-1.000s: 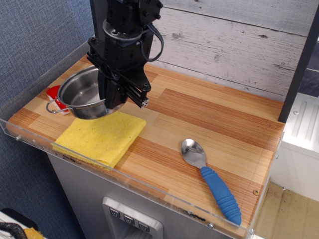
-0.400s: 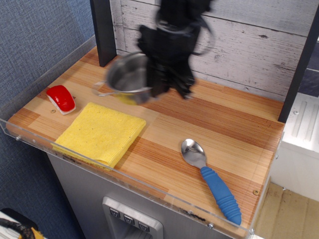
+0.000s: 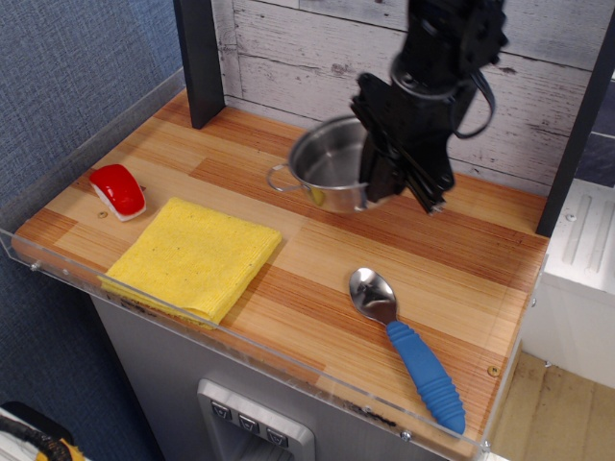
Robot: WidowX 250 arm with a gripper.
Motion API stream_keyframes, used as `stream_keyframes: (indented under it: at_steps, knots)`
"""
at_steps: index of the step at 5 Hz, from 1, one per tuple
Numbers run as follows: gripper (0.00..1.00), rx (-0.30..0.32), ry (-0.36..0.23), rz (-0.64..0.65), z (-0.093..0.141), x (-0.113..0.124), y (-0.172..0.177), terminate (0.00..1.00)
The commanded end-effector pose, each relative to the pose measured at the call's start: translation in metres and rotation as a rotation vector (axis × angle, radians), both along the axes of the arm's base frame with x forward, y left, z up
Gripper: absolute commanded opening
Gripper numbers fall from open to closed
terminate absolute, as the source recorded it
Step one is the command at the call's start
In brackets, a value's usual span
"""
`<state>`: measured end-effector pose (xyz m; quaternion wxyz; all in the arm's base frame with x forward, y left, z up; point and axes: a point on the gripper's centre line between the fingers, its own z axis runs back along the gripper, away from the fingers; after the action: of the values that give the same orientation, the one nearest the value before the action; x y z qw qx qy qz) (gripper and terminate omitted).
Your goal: Place the pot behind the towel and spoon
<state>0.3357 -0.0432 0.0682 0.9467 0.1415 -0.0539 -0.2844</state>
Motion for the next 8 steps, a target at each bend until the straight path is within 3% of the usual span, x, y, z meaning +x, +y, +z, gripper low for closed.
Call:
stream_keyframes:
  at_steps: [1,4,5,7,8]
  knots:
    - [0.00,0.010,-0.005,-0.048,-0.003,0.022,0.007,0.00]
    - [0.00,-0.006,0.038,-0.054,-0.026,0.021,0.005,0.00]
    - [1.00,-0.040,0.022,-0.046,-0.026,0.021,0.006,0.00]
    - [1.00,-0.027,-0.031,0.008,0.000,0.013,0.010,0.00]
    - [1.00,-0.072,-0.086,0.035,0.016,0.005,0.013,0.00]
